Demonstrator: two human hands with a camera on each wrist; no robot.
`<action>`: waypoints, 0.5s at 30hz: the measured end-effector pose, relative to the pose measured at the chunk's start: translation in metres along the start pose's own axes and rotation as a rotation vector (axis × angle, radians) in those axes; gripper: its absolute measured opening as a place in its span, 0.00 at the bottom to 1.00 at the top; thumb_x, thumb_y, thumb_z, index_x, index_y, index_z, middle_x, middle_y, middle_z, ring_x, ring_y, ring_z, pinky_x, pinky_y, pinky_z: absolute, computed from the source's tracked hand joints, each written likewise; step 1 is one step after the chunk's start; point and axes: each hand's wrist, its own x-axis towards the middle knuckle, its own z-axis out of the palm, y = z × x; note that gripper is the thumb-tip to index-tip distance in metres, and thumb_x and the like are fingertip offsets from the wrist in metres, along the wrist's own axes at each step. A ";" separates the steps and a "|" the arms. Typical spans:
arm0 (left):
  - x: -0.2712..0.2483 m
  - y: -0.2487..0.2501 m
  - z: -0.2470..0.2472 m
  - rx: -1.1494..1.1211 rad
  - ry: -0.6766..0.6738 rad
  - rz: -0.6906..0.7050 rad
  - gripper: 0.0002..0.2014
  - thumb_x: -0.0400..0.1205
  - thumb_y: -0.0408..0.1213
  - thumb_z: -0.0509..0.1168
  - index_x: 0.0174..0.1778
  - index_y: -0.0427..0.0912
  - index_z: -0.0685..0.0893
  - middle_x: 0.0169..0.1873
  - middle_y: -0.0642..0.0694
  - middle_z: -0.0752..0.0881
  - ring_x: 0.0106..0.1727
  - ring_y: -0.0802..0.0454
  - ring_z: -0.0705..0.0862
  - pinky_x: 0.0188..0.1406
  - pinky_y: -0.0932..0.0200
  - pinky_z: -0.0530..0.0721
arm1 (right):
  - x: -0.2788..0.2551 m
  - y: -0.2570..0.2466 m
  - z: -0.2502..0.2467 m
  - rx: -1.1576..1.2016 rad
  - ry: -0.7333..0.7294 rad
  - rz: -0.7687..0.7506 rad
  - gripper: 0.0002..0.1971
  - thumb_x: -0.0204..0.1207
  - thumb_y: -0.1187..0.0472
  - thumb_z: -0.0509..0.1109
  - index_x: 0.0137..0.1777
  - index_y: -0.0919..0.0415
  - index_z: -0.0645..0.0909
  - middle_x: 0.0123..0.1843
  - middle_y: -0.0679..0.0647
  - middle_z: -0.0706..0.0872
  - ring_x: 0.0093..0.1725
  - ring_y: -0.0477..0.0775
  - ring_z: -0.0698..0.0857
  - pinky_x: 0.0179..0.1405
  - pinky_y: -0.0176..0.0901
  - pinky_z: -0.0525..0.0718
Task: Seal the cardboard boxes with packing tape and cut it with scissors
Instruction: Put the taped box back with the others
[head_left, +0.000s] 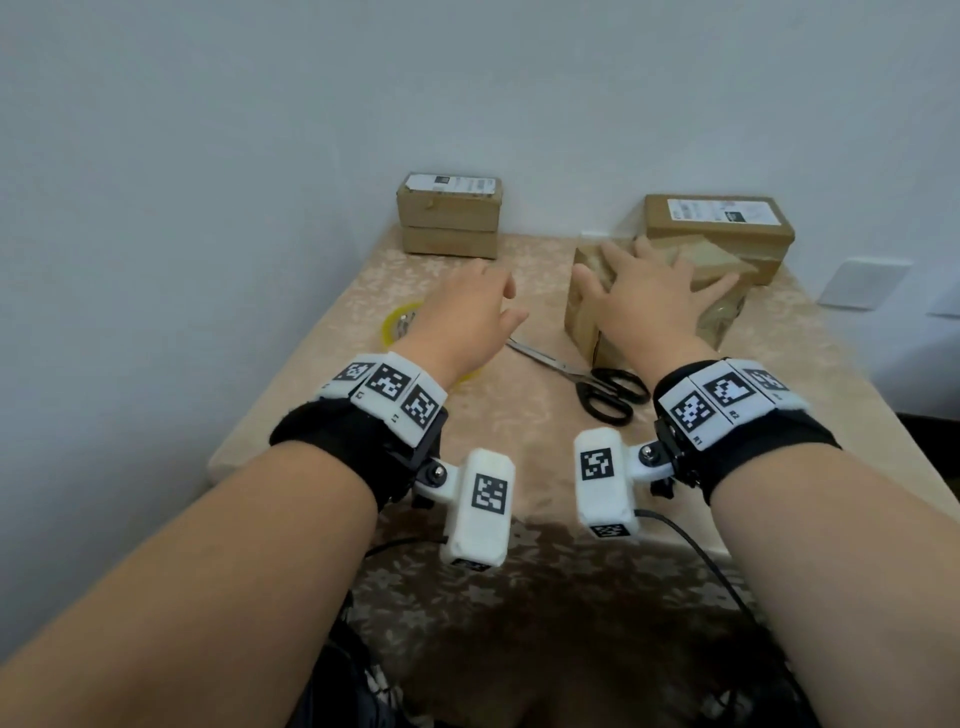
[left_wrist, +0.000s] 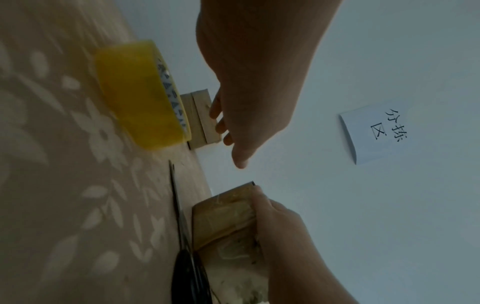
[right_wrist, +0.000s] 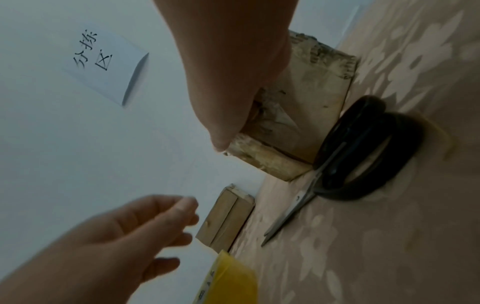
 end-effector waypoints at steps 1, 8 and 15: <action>0.001 0.005 0.001 -0.025 0.012 0.028 0.15 0.84 0.47 0.60 0.62 0.42 0.77 0.59 0.44 0.79 0.61 0.46 0.76 0.60 0.53 0.74 | 0.001 -0.001 0.000 0.049 0.003 0.007 0.25 0.83 0.39 0.50 0.78 0.42 0.66 0.84 0.51 0.61 0.82 0.68 0.53 0.70 0.87 0.40; 0.007 0.026 0.016 -0.226 -0.129 -0.024 0.20 0.87 0.46 0.56 0.71 0.40 0.73 0.68 0.44 0.77 0.68 0.49 0.76 0.62 0.59 0.72 | -0.001 0.031 0.003 0.291 0.147 -0.174 0.17 0.86 0.60 0.57 0.69 0.59 0.80 0.70 0.57 0.81 0.76 0.63 0.70 0.73 0.61 0.70; 0.013 0.051 0.027 -0.515 -0.289 -0.057 0.23 0.89 0.34 0.50 0.81 0.39 0.62 0.79 0.44 0.66 0.79 0.50 0.65 0.68 0.69 0.62 | -0.021 0.075 -0.007 0.549 0.158 -0.288 0.14 0.81 0.65 0.66 0.64 0.57 0.85 0.76 0.60 0.73 0.78 0.60 0.67 0.73 0.40 0.58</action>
